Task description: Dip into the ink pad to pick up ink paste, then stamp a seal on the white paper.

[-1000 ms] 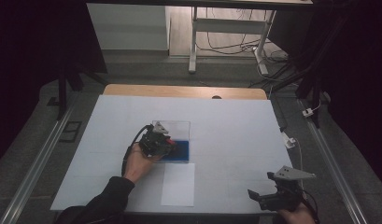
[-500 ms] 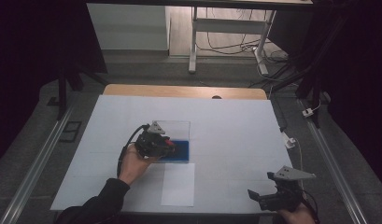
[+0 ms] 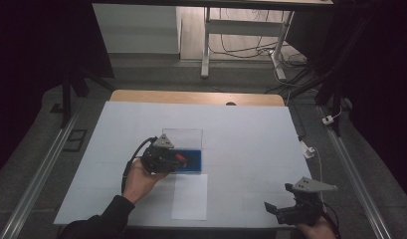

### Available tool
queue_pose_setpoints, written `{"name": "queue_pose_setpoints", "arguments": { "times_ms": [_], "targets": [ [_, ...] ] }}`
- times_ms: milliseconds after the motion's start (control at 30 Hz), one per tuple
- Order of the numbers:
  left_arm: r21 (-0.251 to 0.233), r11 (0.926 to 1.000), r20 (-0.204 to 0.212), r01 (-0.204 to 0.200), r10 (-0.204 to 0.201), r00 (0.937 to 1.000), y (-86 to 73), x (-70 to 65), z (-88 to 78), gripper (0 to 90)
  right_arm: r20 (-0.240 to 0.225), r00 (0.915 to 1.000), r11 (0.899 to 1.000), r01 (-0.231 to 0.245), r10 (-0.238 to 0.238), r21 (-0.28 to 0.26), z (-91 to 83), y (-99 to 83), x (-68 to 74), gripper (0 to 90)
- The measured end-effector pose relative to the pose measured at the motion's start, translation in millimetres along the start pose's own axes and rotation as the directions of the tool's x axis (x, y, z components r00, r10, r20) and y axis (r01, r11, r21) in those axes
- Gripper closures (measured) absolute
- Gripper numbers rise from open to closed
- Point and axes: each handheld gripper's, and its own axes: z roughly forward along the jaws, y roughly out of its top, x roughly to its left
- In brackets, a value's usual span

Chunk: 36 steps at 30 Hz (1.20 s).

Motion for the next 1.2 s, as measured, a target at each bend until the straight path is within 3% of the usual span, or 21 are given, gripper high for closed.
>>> {"name": "queue_pose_setpoints", "arguments": {
  "times_ms": [533,833,1200],
  "targets": [
    [-0.012,0.9997,0.039,-0.020,0.021,0.9990,-6.2,-20.9,-11.4,57.7,-0.005,1.0000,1.000,-0.005,0.005,-0.003,-0.4,-0.2,-0.8,0.0],
    [-0.010,0.9996,0.038,-0.025,0.026,0.9989,-11.7,-31.7,-17.7,57.8,-0.004,1.0000,1.000,-0.008,0.008,-0.008,-0.9,-0.5,-1.3,0.0],
    [-0.012,0.9999,0.052,0.006,-0.006,0.9986,-19.9,-35.7,-23.9,57.7,-0.004,1.0000,1.000,-0.006,0.006,-0.004,-0.8,-0.3,-0.7,0.0]
  ]
}}
